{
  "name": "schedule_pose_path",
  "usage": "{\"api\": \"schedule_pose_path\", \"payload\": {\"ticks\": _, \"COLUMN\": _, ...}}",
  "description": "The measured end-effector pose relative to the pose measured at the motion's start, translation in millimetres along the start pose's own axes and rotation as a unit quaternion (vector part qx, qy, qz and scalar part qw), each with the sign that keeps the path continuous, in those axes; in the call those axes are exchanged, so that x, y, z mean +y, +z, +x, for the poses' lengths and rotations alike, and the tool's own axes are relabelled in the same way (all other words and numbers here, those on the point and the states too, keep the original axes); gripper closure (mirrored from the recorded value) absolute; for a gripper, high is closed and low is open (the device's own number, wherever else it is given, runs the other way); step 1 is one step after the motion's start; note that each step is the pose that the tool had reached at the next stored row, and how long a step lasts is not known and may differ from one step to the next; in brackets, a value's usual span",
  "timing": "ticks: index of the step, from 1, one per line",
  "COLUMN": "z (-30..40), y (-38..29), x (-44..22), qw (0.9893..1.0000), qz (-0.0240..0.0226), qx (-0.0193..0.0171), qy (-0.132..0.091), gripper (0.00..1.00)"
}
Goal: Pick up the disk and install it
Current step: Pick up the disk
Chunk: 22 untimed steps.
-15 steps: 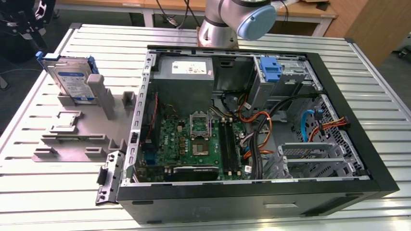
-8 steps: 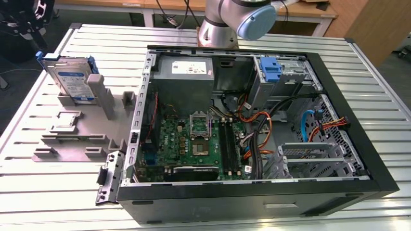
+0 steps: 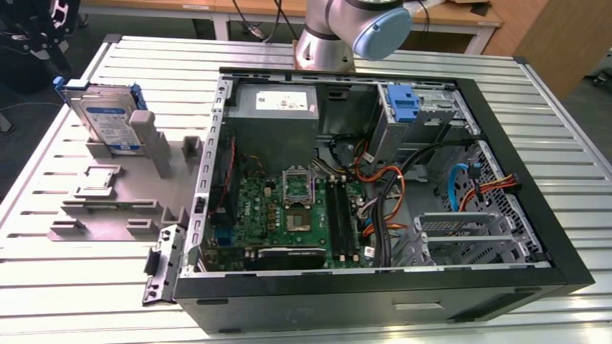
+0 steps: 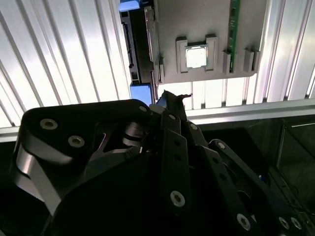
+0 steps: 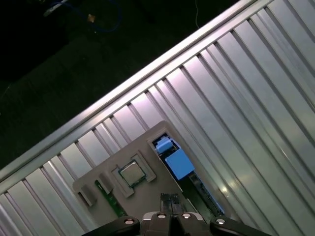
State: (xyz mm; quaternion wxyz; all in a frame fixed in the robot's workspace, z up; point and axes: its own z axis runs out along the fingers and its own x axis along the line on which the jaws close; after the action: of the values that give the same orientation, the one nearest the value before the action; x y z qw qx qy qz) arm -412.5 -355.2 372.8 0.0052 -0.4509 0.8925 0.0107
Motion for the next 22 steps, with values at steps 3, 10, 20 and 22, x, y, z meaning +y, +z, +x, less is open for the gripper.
{"api": "schedule_pose_path", "payload": {"ticks": 3, "z": 0.0, "y": 0.0, "x": 0.0, "qw": 1.0000, "qz": -0.0001, "qx": 0.0001, "qy": -0.004, "gripper": 0.90}}
{"api": "schedule_pose_path", "payload": {"ticks": 10, "z": 0.0, "y": 0.0, "x": 0.0, "qw": 1.0000, "qz": -0.0001, "qx": 0.0001, "qy": -0.005, "gripper": 0.90}}
{"api": "schedule_pose_path", "payload": {"ticks": 20, "z": 0.0, "y": 0.2, "x": 0.0, "qw": 0.9980, "qz": -0.0012, "qx": 0.0009, "qy": -0.063, "gripper": 0.90}}
{"api": "schedule_pose_path", "payload": {"ticks": 22, "z": 0.1, "y": 0.3, "x": 0.1, "qw": 0.9970, "qz": -0.0015, "qx": 0.0012, "qy": -0.078, "gripper": 0.90}}
